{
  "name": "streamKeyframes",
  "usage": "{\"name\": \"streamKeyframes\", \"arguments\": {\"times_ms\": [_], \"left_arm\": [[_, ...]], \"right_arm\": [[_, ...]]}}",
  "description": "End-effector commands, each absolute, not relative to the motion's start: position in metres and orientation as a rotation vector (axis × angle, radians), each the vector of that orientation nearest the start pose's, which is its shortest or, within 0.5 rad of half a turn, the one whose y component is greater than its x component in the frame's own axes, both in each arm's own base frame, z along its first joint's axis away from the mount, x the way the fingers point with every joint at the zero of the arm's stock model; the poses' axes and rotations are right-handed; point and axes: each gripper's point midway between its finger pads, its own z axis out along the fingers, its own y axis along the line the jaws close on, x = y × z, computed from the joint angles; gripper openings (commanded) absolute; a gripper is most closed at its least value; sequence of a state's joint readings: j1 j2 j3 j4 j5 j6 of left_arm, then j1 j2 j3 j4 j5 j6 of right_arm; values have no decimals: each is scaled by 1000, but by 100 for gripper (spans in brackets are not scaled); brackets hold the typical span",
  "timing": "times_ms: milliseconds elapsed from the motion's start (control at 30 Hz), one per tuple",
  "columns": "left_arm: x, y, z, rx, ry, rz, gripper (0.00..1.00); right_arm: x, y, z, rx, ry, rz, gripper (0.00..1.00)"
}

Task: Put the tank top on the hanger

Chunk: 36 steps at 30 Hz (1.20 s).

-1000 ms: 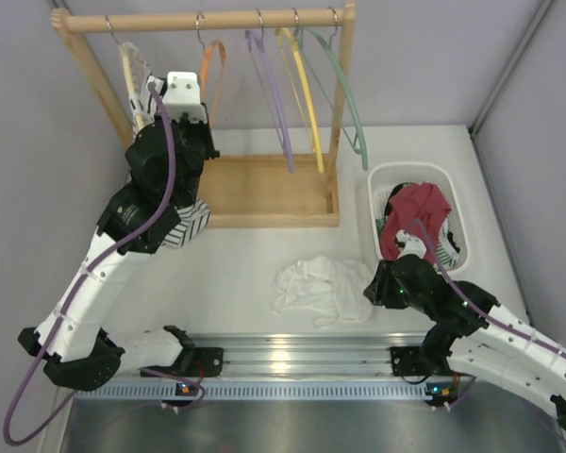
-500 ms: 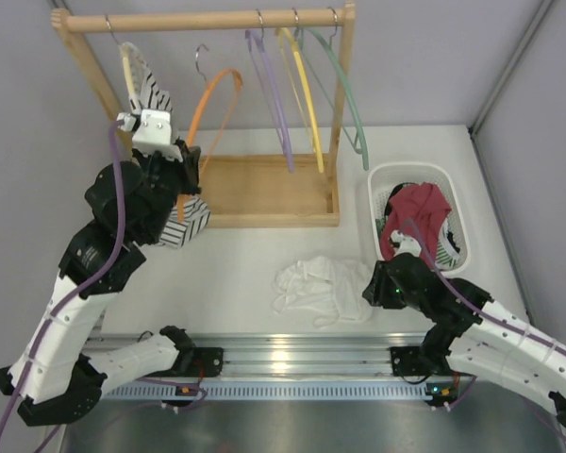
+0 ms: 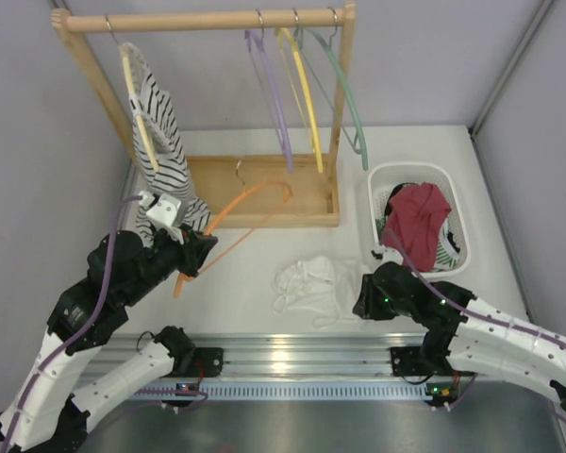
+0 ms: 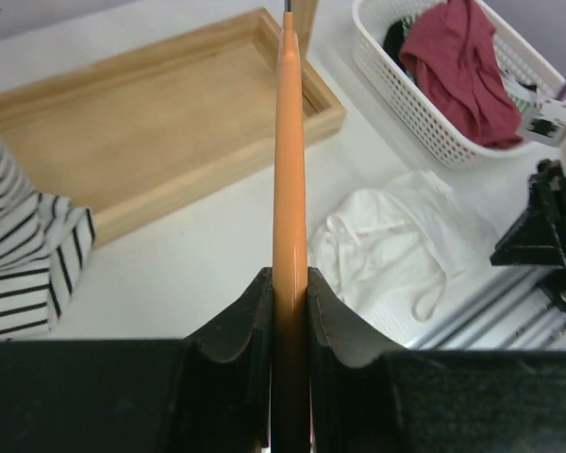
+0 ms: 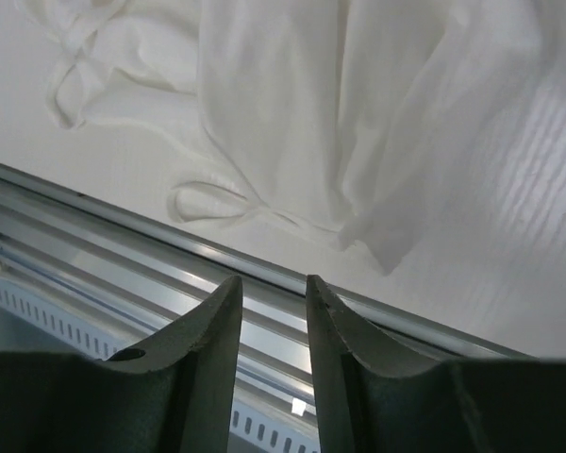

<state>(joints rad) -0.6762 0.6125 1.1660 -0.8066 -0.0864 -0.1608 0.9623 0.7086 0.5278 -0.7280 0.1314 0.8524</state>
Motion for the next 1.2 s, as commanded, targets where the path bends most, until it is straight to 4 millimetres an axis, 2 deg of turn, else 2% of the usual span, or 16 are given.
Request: {"name": "streamKeyframes", "arguments": {"times_ms": [0,67,100,133,200,267,300,400,533,633,800,933,1167], "left_arm": [[156,-149,341,486,1805,-669,0],[152,-150,340,503,1804,-680,0],[151,-150,340,509,1803,-684,0],[149,-152,342,515,1797,-698,0],[146,-153,342,524,1796,-714,0],[143,-153,345,530,1786,-730,0],[141,-154,346,532,1782,-737,0],[136,-153,349,540,1762,-755,0],[129,-149,347,548,1751,-766,0],[125,-149,346,555,1746,-778,0],[121,-149,342,579,1752,-785,0],[119,-151,344,595,1747,-797,0],[115,-159,347,607,1742,-852,0]], "right_arm": [[97,208,78,-86,2583,731,33],[92,219,67,-83,2606,723,33],[89,231,69,-65,2591,762,34],[88,237,61,-55,2613,737,34],[86,252,58,15,2612,761,32],[86,258,48,68,2617,701,31],[88,266,50,120,2608,731,31],[92,270,42,195,2611,693,33],[97,263,34,270,2614,591,34],[103,261,35,340,2578,572,41],[105,251,26,380,2582,470,41],[102,242,21,374,2601,380,35],[96,222,6,419,2624,234,37]]}}
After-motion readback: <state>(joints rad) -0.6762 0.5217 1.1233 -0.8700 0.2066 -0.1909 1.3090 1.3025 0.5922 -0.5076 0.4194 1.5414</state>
